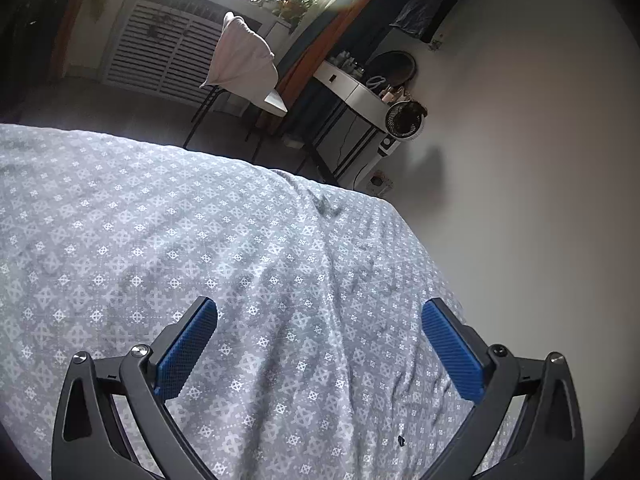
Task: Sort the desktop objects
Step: 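Carry the white round clip to the item pile and release it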
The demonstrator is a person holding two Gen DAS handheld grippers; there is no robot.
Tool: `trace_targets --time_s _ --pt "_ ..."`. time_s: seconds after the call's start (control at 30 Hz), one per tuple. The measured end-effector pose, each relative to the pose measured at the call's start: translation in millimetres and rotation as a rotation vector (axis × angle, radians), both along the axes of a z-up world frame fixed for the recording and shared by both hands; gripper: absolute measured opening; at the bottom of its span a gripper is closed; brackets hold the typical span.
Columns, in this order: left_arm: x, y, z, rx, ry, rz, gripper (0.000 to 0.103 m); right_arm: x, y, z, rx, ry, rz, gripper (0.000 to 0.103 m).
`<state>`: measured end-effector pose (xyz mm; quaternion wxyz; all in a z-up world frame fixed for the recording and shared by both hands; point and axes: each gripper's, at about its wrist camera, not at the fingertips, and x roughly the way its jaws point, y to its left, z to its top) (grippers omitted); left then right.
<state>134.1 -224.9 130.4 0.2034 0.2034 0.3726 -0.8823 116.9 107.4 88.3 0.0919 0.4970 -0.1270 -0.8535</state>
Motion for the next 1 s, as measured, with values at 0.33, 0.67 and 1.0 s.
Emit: trace_targets --time_s 0.33,0.67,1.0 --pt "0.9 20.1 21.2 -0.076 -0.03 -0.076 0.103 138.5 166.4 120.0 -0.036 0.22 -0.267 0.049" --pt "-5.2 40.0 21.5 -0.134 -0.084 -0.079 0.103 219.7 401.8 182.8 0.217 0.268 -0.679 0.049" --pt "-21.5 65.2 17.9 -0.277 -0.147 -0.144 0.103 162.0 500.7 162.9 0.396 0.128 -0.872 0.049"
